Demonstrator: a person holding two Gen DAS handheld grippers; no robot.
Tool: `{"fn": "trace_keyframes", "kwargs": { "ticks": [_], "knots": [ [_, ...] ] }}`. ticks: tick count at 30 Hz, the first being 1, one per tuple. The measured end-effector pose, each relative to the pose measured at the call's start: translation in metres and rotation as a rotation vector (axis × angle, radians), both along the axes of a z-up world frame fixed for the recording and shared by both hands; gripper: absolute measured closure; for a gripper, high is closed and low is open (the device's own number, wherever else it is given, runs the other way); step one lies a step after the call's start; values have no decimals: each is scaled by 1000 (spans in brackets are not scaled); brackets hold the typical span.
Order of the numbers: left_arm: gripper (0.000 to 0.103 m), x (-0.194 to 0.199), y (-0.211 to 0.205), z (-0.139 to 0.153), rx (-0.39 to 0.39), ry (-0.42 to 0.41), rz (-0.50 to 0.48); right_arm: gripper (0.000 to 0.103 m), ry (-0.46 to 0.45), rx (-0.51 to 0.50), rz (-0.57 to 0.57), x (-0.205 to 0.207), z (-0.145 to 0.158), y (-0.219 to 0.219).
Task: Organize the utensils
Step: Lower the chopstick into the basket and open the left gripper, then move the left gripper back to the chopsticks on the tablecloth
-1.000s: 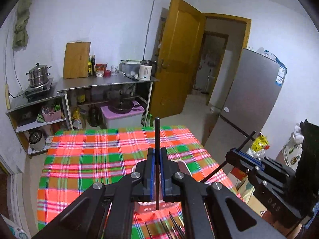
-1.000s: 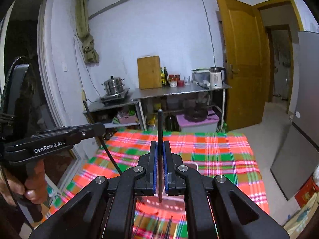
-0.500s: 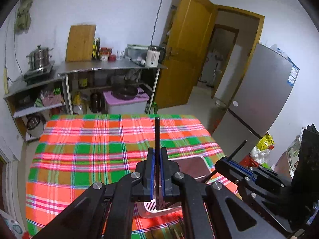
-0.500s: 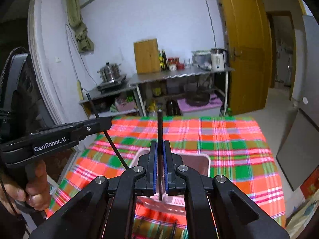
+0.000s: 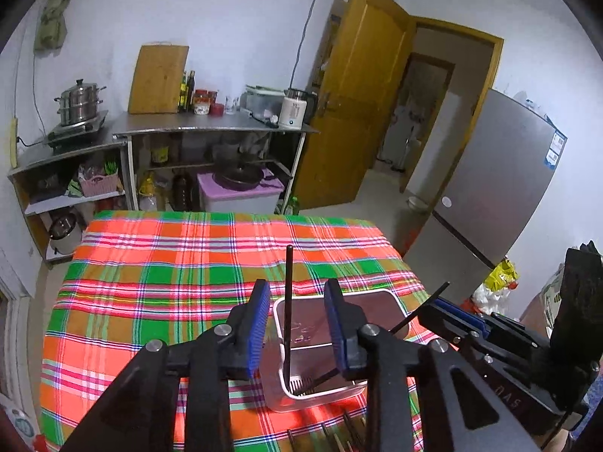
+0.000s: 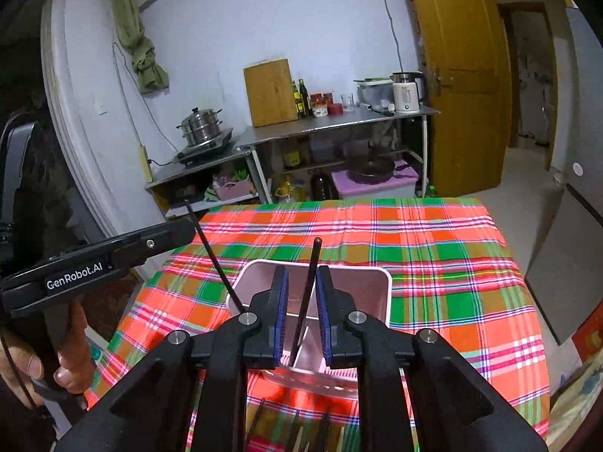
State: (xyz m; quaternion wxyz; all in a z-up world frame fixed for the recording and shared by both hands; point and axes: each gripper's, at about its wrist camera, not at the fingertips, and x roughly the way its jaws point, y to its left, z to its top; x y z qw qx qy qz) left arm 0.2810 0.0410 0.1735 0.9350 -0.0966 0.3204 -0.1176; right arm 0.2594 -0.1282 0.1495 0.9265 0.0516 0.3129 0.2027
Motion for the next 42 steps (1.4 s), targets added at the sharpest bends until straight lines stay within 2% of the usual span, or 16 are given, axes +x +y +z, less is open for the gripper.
{"fn": "trace_keyframes", "kwargs": {
  "ticks": [11,19,28,35,42],
  "knots": [
    [73,-69,4,1,6,-74,19,85,-64,6,-3,-52,8,-12],
    [73,-133,-1,-28,13,-76,12,85,-72,-10,0,-98,-4,-24],
    [73,-200,-12,-65,37,-68,-11,85,-55,-13,-21,-148,-32,-39],
    [73,-226,-18,-86,37,-45,-19,85,-21,-17,-27,-175,-56,-47],
    [73,-234,-25,-109,40,7,-28,85,36,-12,-33,-190,-82,-50]
  ]
}}
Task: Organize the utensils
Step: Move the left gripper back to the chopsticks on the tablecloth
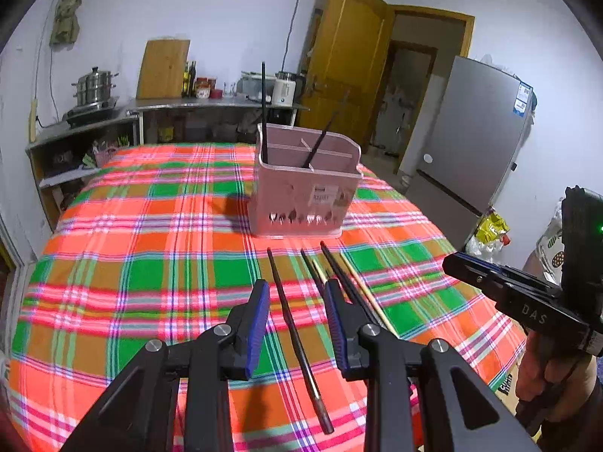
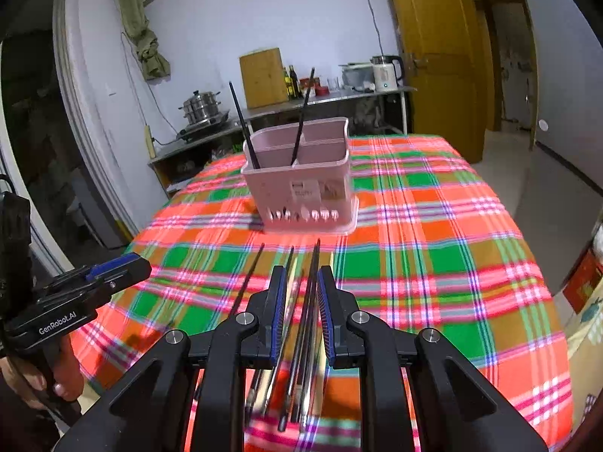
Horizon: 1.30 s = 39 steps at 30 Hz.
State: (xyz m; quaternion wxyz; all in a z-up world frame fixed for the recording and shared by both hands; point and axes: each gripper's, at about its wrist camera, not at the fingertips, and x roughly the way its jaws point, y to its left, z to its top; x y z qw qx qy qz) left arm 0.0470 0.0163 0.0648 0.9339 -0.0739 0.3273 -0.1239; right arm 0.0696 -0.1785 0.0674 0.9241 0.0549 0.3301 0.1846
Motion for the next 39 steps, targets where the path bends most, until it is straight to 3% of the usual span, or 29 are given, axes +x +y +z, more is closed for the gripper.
{"fn": "trace_keyframes", "kwargs": {
  "ticks": [11,20,30,39],
  "knots": [
    [73,11,-5,-26,12,71,2,86,51,-5,12,0,-22,7],
    [73,42,-10,-49,13,135,3,86,92,-14,22,17,-37,15],
    [73,88,-17,-77,18,205,6,87,141,-30,31,53,-55,24],
    [74,116,-17,-95,16,245,11,95,191,-77,49,101,-75,39]
  ]
}}
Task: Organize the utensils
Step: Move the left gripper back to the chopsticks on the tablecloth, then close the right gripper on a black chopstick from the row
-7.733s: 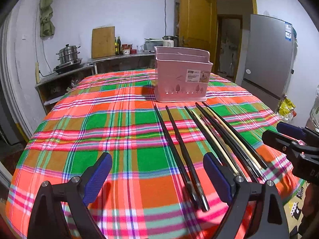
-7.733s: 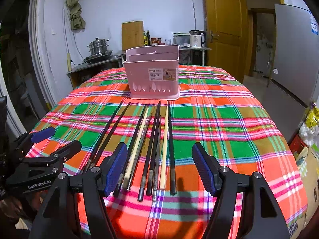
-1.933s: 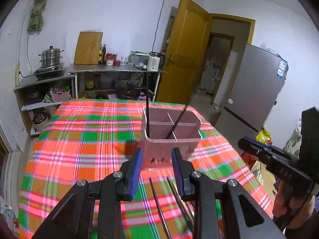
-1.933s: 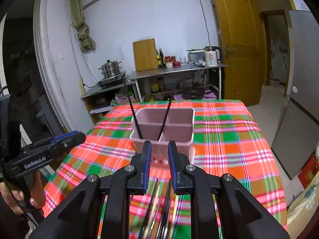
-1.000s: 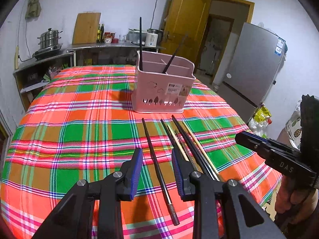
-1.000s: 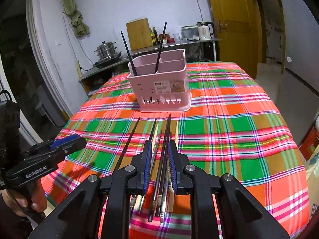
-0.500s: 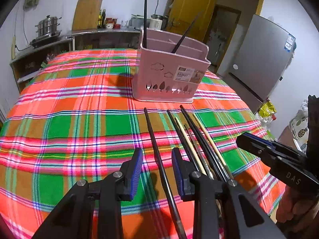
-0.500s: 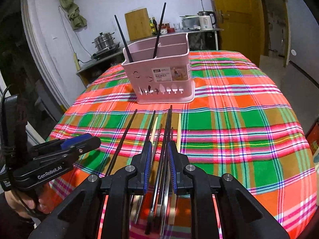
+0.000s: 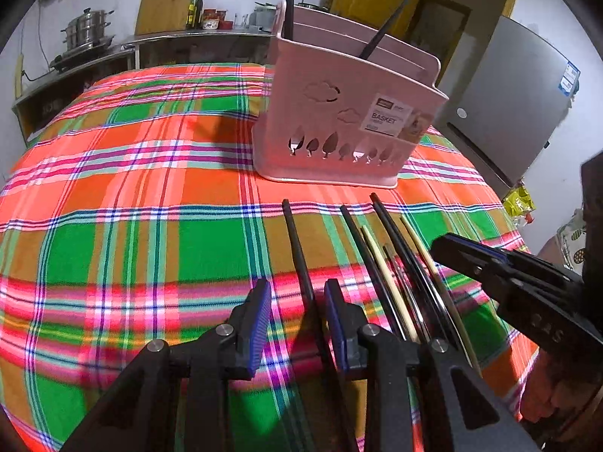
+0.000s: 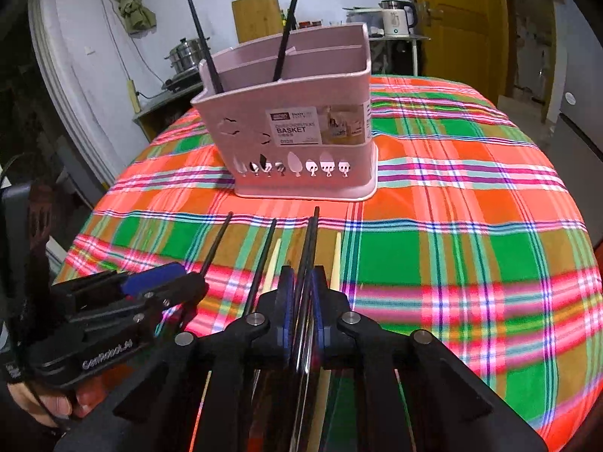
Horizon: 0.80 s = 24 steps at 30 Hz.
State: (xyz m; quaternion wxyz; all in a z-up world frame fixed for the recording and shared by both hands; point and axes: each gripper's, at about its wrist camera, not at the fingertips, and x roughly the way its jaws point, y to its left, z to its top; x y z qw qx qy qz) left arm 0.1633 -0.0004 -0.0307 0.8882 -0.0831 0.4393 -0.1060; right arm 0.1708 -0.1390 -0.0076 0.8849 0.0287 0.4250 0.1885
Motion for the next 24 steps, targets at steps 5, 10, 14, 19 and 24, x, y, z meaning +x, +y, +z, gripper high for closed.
{"fn": "trace_keyframes", "kwargs": {
  "ticks": [5,10,14,19,24],
  "knots": [
    [78,9,-1,-1,10,-8,0,96,21,-7,8,19,-7,7],
    [80,12,0,-2,19,-12,-3,96,48,-30,13,30,-16,12],
    [82,12,0,-2,25,-10,-1,96,51,-34,12,33,-18,10],
    [83,10,1,-2,26,-8,0,96,57,-30,3,33,-19,6],
    [82,10,-1,-2,51,-7,-8,96,71,-29,-3,35,-21,1]
  ]
}}
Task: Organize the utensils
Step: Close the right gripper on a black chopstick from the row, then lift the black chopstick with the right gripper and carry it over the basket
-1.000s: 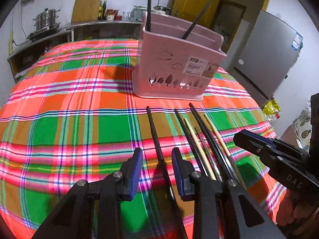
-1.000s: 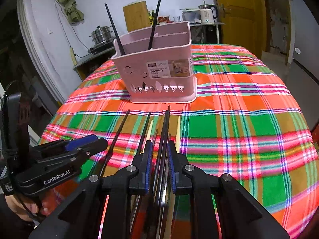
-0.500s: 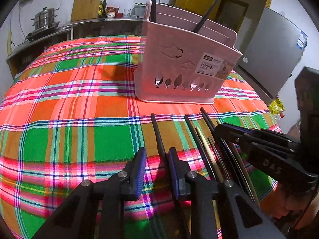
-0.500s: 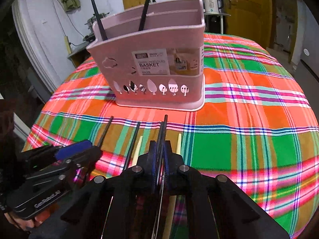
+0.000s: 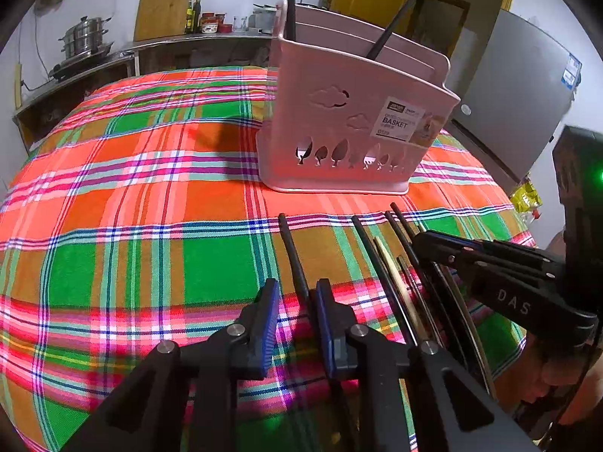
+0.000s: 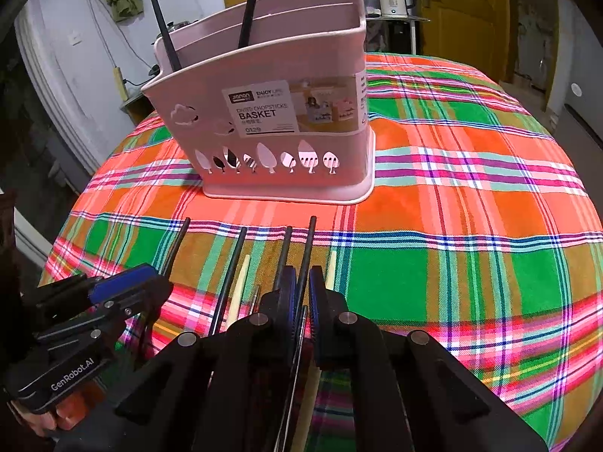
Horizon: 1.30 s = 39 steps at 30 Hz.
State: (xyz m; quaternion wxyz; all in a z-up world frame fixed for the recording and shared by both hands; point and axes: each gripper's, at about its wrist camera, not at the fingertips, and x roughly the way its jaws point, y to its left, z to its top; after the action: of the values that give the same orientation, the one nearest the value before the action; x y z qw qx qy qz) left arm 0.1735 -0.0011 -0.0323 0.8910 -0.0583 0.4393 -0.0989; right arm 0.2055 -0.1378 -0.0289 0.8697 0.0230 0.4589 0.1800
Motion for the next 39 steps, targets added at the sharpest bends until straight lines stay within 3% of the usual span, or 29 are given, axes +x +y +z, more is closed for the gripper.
{"fn": "trace_keyframes", "kwargs": {
  "ticks": [4,15,18,24,32,39],
  "knots": [
    [82,5,-5,1,38,8,-20,96,10,-30,4,6,0,8],
    [83,27,-7,2,33,31,-35,96,57,-13,-3,28,1,10],
    [94,31,-5,2,37,32,-22,96,53,-18,4,29,1,11],
    [97,37,0,4,-24,51,-14,97,57,3,0,26,3,10],
    [99,24,5,27,-49,7,-33,98,15,28,6,14,25,4],
    [99,12,10,68,-70,-59,-45,98,-46,51,11,2,56,1]
  ]
}}
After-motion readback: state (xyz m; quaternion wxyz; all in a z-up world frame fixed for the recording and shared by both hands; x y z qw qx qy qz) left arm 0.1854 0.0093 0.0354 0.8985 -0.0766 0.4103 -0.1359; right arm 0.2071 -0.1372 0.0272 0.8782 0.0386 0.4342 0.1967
